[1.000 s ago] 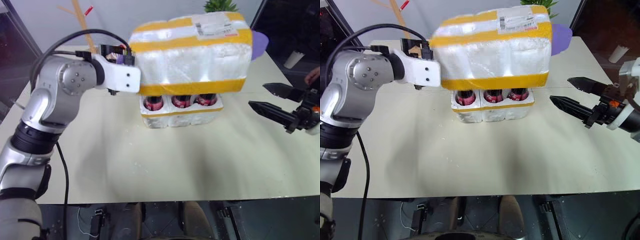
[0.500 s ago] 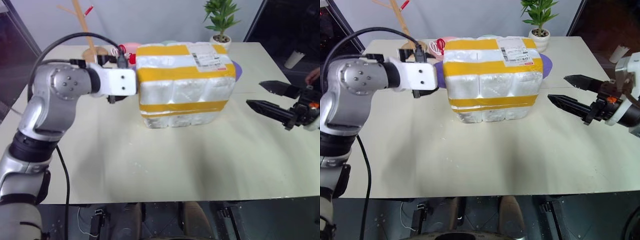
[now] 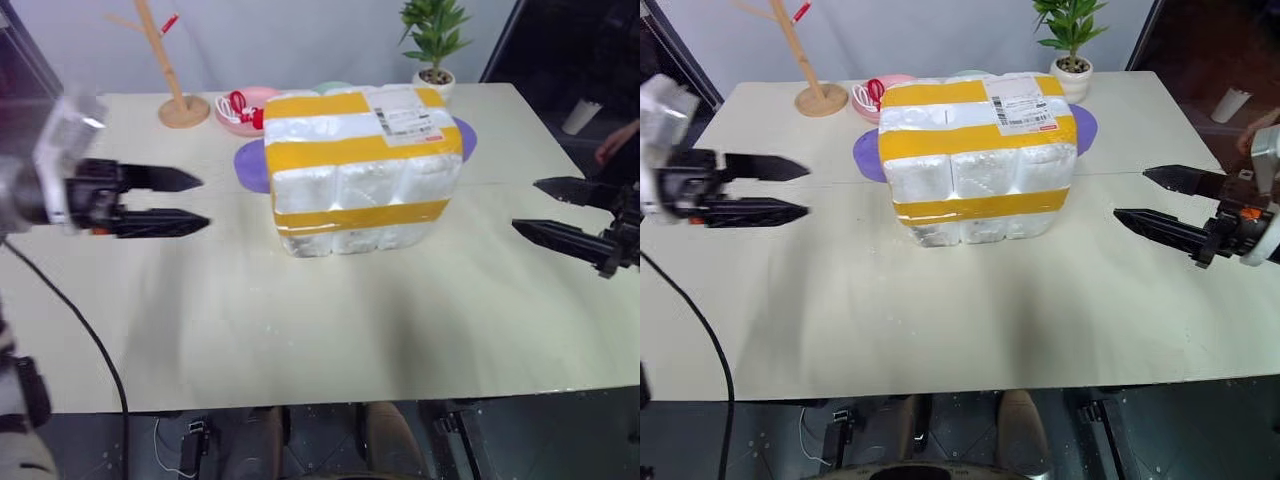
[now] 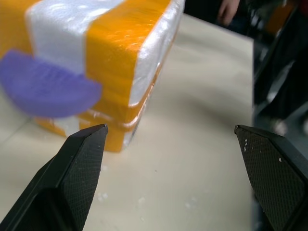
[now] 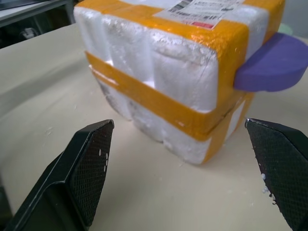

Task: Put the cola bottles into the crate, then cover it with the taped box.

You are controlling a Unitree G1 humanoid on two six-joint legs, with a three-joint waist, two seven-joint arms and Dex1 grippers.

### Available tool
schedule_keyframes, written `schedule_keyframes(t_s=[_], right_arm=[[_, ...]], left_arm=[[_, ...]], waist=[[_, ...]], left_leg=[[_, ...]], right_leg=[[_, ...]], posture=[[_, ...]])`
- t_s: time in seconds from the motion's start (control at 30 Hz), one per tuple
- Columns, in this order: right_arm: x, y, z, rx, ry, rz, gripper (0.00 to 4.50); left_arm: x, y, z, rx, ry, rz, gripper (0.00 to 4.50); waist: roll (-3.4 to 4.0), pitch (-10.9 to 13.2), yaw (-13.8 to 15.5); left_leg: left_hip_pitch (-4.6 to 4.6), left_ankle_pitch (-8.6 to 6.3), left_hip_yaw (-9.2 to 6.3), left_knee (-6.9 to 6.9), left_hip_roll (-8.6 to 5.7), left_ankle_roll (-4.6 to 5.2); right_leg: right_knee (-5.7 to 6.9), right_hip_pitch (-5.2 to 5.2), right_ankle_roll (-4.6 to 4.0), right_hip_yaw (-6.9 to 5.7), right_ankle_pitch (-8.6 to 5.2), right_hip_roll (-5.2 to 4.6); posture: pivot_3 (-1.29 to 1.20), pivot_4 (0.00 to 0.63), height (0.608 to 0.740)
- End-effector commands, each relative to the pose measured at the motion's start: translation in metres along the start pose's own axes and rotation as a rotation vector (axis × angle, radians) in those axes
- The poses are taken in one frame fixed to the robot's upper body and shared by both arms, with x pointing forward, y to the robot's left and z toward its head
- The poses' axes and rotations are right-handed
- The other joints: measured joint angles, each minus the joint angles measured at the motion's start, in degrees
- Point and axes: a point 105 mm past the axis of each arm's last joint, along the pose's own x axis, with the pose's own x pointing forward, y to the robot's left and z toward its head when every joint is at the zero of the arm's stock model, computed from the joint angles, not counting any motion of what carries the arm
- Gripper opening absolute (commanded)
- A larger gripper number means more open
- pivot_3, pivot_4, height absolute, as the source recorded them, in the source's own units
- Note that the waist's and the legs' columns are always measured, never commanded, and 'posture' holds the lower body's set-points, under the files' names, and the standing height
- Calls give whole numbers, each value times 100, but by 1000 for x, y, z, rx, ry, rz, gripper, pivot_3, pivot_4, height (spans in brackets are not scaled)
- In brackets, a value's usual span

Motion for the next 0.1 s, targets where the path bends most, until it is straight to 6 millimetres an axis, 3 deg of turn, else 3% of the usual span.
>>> schedule_keyframes(t_s=[0.03, 0.1], right_arm=[[-4, 2, 9, -47, 11, 29, 4500], [-3, 1, 10, -48, 12, 36, 4500]], left_arm=[[-1, 4, -2, 24, 35, -27, 4429], [1, 8, 0, 43, 32, -24, 4429]], waist=[[-2, 1, 17], [-2, 1, 22]], left_leg=[[-1, 0, -1, 4, 0, 0], [-4, 0, 0, 7, 0, -1]], right_leg=[[-3, 3, 0, 0, 0, 0], [-11, 6, 0, 0, 0, -1]], posture=[[0, 150, 739], [0, 150, 739]])
